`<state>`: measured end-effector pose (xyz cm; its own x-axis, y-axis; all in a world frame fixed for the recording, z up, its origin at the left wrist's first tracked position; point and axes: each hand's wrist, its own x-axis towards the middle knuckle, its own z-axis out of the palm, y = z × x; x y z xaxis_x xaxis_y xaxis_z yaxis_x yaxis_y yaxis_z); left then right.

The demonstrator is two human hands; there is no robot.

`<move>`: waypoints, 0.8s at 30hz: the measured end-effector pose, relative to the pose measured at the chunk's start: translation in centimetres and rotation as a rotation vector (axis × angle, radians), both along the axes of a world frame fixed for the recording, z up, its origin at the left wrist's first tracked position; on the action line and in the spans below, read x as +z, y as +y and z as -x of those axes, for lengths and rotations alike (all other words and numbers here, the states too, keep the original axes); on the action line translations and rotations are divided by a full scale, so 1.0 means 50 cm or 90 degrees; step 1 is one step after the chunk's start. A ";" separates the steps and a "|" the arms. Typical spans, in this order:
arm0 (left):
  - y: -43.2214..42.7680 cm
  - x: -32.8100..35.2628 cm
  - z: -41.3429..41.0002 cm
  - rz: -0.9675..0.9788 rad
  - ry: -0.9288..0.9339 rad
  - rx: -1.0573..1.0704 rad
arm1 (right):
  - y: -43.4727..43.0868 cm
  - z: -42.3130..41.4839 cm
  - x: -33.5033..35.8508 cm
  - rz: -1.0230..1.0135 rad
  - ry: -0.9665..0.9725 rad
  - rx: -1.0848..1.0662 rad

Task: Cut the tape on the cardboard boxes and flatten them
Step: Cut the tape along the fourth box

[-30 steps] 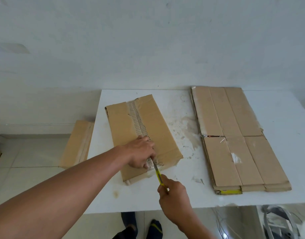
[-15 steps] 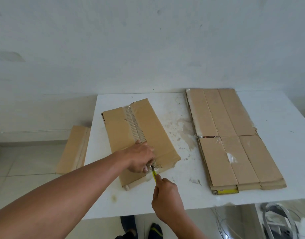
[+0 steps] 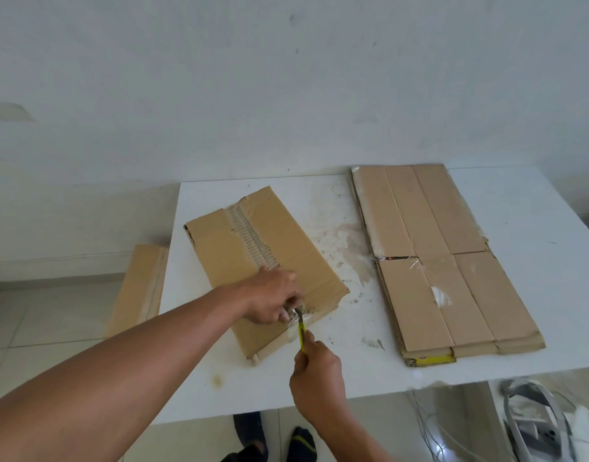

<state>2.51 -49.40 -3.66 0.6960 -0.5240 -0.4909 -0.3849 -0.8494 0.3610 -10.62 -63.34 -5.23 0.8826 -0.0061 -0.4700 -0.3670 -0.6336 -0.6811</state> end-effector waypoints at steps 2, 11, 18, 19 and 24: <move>-0.003 0.011 -0.007 0.000 -0.003 0.014 | 0.000 0.002 0.001 -0.004 -0.017 -0.015; 0.004 0.032 0.003 0.050 0.012 0.083 | -0.041 0.019 0.012 0.255 -0.130 0.170; -0.044 0.032 -0.022 -0.094 -0.102 -0.003 | -0.070 -0.023 0.024 0.375 -0.160 0.291; -0.054 0.032 -0.023 -0.133 -0.120 -0.046 | -0.069 -0.025 0.028 0.378 -0.157 0.291; -0.100 0.029 -0.038 -0.212 -0.246 -0.195 | -0.080 -0.039 0.026 0.406 -0.227 0.291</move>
